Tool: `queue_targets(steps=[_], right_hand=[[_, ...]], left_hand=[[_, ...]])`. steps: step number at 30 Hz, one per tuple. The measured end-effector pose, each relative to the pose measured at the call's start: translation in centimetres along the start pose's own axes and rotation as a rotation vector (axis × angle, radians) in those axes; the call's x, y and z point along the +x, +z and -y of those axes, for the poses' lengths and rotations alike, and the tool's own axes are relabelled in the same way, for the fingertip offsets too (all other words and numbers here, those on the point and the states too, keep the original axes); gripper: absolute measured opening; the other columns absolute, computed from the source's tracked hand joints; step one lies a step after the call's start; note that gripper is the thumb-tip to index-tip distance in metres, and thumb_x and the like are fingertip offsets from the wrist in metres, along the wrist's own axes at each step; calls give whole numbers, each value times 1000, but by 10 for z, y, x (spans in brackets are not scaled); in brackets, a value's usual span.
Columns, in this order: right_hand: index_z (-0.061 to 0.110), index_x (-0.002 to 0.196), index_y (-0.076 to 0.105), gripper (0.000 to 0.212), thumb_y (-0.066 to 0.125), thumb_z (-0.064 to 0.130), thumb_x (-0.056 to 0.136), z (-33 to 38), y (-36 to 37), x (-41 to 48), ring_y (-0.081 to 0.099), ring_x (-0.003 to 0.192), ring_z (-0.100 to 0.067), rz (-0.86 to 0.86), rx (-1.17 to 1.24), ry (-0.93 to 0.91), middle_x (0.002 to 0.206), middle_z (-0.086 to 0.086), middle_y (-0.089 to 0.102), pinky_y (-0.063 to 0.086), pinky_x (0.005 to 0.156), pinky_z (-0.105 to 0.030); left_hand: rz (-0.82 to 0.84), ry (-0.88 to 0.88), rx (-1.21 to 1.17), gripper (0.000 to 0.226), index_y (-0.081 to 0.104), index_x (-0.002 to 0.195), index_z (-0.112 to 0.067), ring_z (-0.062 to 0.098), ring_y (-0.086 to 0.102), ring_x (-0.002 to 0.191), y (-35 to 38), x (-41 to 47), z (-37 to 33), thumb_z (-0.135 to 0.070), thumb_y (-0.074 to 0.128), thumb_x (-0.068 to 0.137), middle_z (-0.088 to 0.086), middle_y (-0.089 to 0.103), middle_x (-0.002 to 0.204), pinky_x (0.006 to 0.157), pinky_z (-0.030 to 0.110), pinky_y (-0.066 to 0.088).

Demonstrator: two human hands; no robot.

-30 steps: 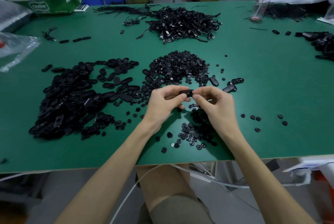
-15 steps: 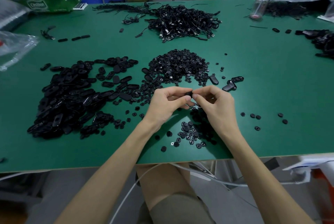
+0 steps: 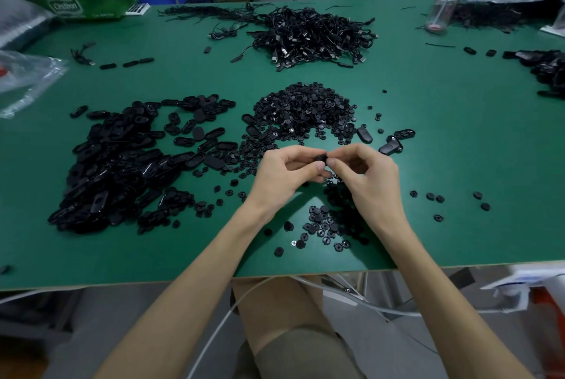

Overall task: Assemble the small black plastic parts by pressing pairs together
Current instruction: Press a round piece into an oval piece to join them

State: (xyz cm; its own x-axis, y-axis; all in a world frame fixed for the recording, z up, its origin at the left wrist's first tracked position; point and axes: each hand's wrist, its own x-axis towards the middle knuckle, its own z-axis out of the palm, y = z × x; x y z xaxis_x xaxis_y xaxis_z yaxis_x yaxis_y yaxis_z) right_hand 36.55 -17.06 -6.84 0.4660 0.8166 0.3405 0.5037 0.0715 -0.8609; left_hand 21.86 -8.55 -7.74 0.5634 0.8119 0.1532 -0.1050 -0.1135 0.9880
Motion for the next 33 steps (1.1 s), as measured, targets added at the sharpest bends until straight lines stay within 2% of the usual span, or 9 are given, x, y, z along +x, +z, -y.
queue_targets(steps=[14,21,28,33], right_hand=[[16,97,76,4,74,15,94,1,0,-1,67,79,-8,-16,-44,1,87,7,74,52,74,-18],[17,96,75,4,75,14,93,0,1,0,66,82,-12,-10,-63,-12,90,2,72,54,77,-28],[16,92,75,3,75,13,92,0,1,-1,65,78,-13,-40,-64,-24,86,4,71,53,73,-27],[18,92,74,3,75,15,93,-1,2,-1,64,78,-10,-39,-81,-31,87,6,70,50,70,-19]], left_hand=[[3,11,9,25,72,117,1,27,78,89,-1,0,0,2,74,91,14,79,96,83,29,62],[14,14,15,26,71,118,3,28,78,89,-1,1,0,2,73,92,15,79,96,82,29,61],[29,17,11,25,69,118,5,29,78,89,0,0,-1,3,72,93,16,79,95,84,31,62],[31,13,4,25,69,118,5,29,78,89,-1,0,-1,3,71,93,17,79,95,83,30,62]])
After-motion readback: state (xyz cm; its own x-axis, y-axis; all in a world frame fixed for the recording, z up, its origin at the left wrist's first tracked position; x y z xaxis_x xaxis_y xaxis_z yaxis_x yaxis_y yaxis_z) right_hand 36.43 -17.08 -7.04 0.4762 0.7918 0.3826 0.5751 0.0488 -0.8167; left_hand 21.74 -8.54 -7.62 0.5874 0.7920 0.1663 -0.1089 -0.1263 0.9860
